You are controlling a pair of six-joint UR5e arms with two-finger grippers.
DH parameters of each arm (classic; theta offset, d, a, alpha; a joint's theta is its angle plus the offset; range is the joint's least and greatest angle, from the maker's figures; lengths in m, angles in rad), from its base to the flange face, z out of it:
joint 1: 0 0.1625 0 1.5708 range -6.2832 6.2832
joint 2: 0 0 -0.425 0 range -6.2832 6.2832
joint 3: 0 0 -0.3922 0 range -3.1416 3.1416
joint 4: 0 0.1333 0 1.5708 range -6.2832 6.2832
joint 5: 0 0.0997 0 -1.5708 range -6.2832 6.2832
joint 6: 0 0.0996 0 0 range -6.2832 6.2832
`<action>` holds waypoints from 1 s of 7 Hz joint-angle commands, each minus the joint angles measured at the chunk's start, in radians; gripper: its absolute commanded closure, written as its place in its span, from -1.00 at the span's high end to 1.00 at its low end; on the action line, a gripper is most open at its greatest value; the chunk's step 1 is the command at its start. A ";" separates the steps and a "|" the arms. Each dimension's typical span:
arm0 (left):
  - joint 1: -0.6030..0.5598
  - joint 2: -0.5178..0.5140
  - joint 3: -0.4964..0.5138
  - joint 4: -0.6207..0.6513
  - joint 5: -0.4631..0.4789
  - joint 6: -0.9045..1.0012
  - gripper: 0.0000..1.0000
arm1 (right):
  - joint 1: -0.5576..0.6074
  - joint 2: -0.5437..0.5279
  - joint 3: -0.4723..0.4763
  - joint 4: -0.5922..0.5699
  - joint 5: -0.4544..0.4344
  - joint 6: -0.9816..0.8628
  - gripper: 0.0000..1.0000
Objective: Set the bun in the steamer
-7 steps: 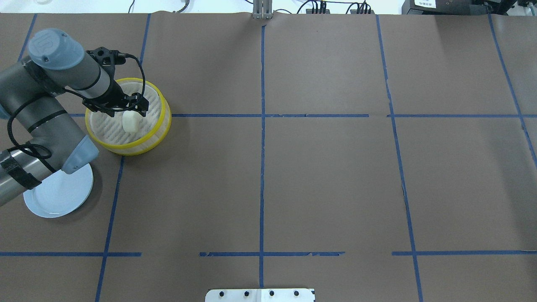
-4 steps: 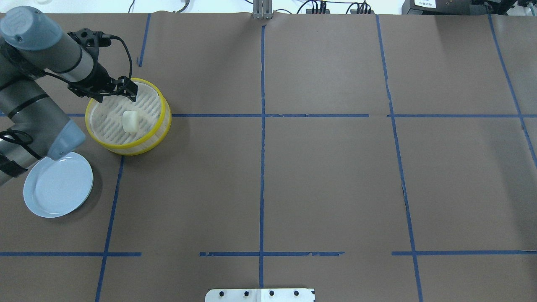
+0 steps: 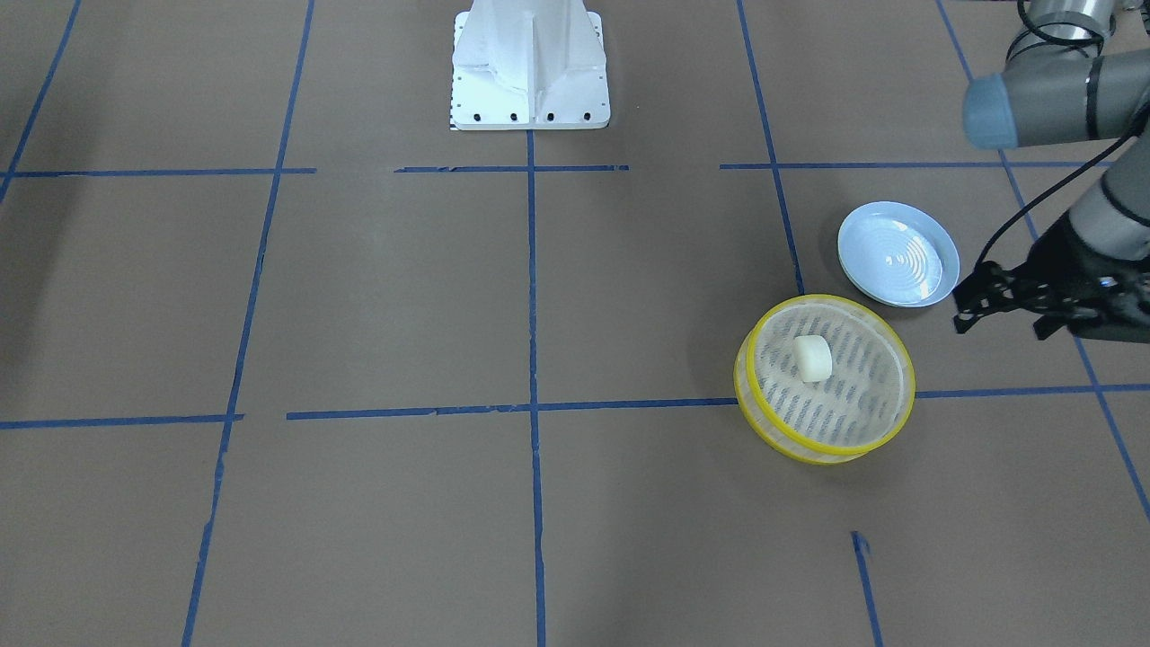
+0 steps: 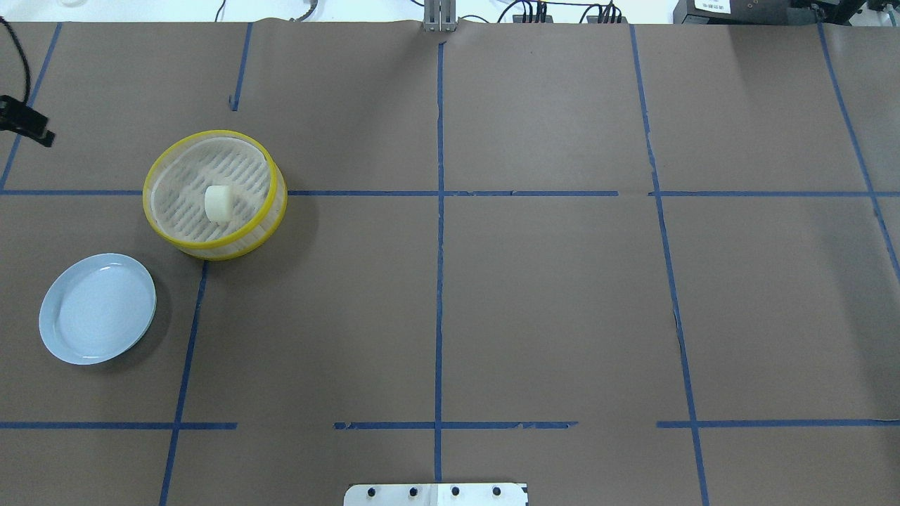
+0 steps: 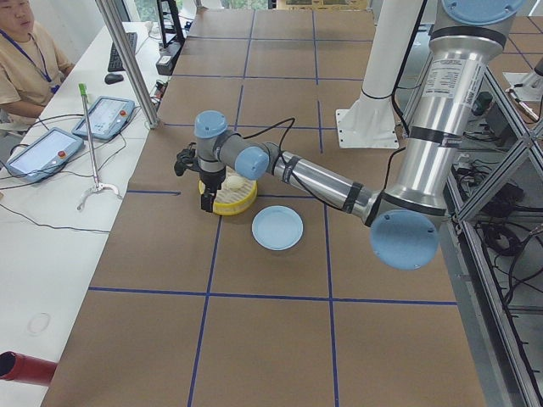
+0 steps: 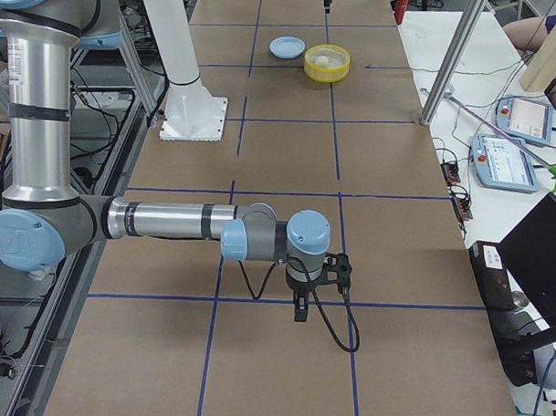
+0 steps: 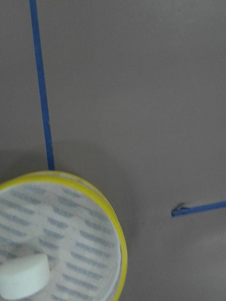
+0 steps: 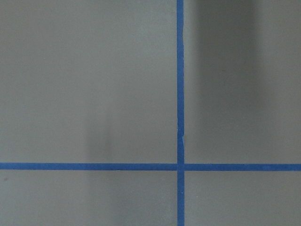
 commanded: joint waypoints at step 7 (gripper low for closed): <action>-0.277 0.237 -0.003 0.111 -0.150 0.372 1.00 | 0.000 0.000 0.000 0.000 0.000 0.000 1.00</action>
